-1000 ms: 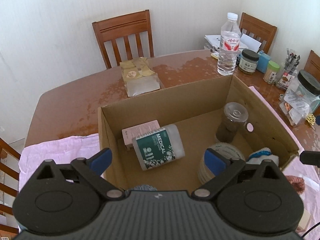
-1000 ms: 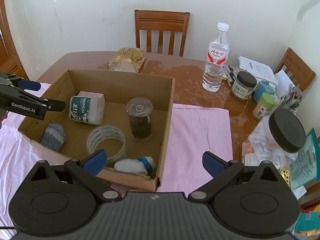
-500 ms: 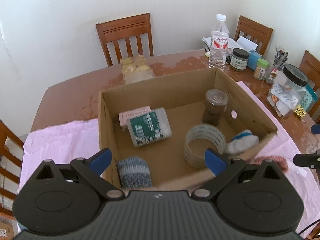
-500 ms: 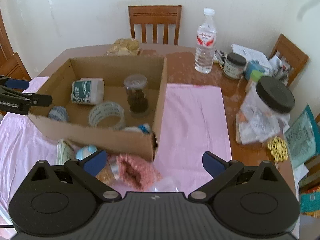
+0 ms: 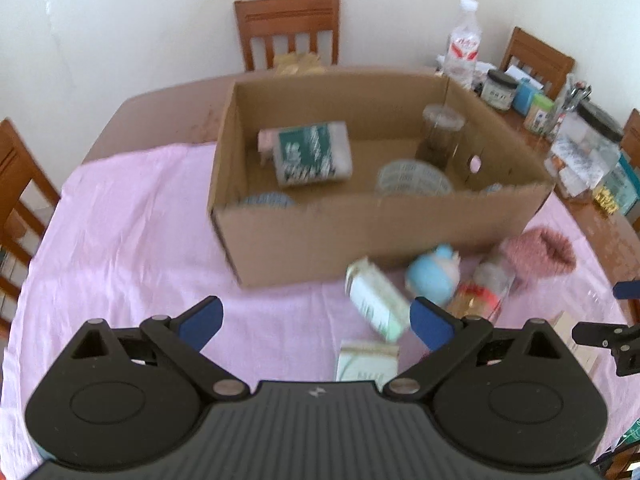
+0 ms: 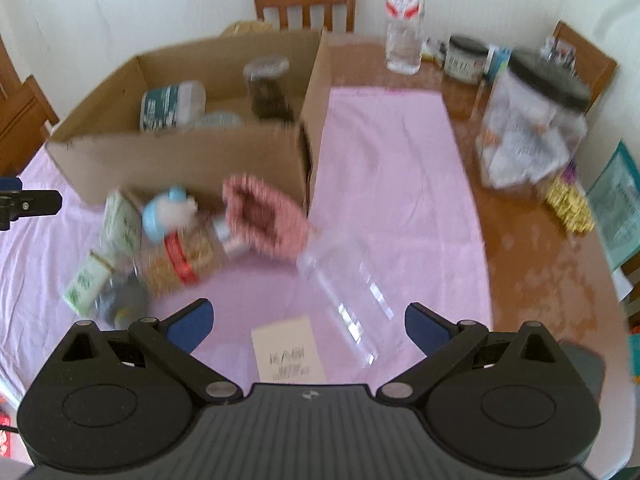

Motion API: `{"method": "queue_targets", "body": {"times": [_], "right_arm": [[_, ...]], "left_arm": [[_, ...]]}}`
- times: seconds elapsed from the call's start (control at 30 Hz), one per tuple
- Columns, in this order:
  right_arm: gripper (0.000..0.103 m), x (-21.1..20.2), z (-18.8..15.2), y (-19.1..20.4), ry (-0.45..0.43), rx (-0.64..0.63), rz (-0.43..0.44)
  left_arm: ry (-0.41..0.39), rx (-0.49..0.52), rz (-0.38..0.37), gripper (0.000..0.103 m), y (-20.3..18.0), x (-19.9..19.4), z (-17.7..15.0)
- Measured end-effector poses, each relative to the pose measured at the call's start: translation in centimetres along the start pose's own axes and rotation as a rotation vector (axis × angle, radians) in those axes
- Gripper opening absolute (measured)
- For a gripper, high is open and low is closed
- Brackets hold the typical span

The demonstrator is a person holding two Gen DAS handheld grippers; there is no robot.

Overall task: Organize objects
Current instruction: 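Move the left tool to the green C&S tissue pack while the right tool approaches the KASI box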

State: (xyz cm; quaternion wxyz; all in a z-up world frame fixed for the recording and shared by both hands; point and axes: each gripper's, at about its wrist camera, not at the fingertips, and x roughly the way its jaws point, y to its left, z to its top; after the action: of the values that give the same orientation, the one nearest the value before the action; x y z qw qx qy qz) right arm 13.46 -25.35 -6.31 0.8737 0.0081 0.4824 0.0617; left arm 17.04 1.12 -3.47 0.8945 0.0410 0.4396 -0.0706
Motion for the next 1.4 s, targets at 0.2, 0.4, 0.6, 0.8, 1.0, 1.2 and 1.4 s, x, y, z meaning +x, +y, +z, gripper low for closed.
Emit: {"method": "queue_targets", "body": {"times": [0.2, 0.4, 0.6, 0.8, 1.0, 1.2, 1.4], "right_arm": [[0.103, -0.7, -1.7, 1.5, -0.045, -0.109, -0.069], [0.103, -1.0, -3.2, 3.0, -0.027, -0.160, 0.029], [0.103, 1.0, -4.8, 3.4, 0.018, -0.104, -0.005], [0.103, 2.6, -5.6, 3.9, 0.080, -0.038, 0.025], [0.103, 2.2, -6.5, 6.8, 0.090, -0.082, 0.069], [0.103, 2.3, -6.6, 8.9, 0.100, -0.130, 0.085], [0.103, 1.6, -6.5, 8.4, 0.099, -0.115, 0.061]], "left_arm": [[0.033, -0.032, 0.048, 0.100, 0.2, 0.1, -2.9], [0.060, -0.029, 0.047, 0.100, 0.2, 0.8, -4.5], [0.082, 0.030, -0.020, 0.100, -0.3, 2.2, -5.4], [0.112, 0.066, -0.055, 0.100, -0.6, 3.5, -6.3], [0.124, 0.089, -0.056, 0.100, -0.3, 4.2, -6.7], [0.136, 0.055, -0.019, 0.100, 2.1, 4.6, -6.6], [0.126, 0.006, 0.048, 0.100, 4.9, 5.3, -5.9]]}}
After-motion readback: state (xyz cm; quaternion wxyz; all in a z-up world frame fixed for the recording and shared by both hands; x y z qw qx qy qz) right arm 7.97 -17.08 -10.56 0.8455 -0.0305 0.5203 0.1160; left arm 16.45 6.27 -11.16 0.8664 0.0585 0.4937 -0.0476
